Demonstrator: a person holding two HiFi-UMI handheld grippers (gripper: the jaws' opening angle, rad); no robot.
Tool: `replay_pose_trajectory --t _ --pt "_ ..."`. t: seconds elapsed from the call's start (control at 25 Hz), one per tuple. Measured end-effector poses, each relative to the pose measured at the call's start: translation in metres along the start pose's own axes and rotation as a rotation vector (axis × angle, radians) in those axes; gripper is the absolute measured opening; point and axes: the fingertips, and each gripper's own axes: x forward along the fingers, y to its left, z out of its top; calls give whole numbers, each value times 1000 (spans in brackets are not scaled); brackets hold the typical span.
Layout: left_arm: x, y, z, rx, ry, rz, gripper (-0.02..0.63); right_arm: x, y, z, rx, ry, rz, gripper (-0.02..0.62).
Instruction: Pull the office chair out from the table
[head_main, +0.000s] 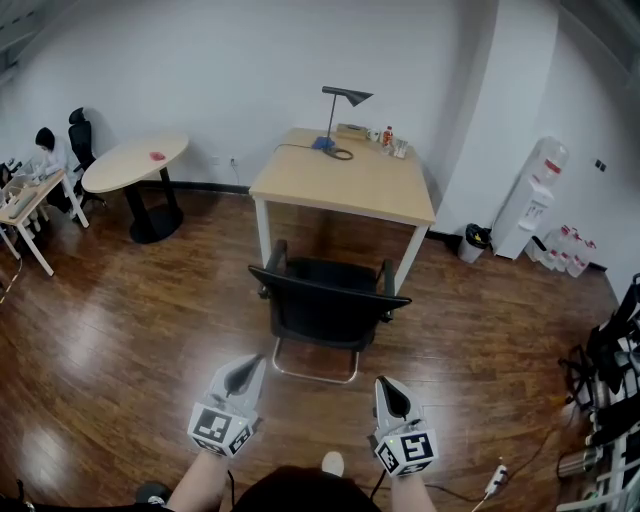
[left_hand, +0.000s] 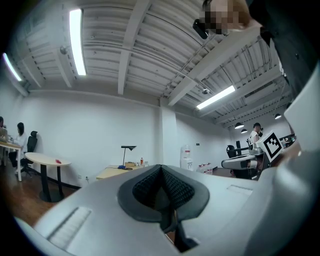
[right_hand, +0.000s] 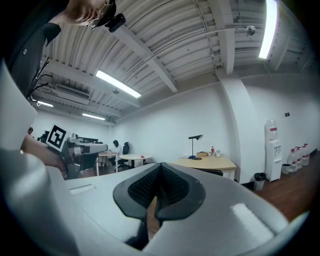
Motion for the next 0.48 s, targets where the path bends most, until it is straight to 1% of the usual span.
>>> replay_pose_trajectory --t 0.12,0.32,0.48 --pt "2 1 0 -12 5 6 2 1 -3 2 7 -3 4 11" --pt "5 -4 -1 1 10 -9 2 1 -5 0 4 2 17 11" --pt "9 -2 1 0 8 -5 2 4 -5 -1 1 8 27 11"
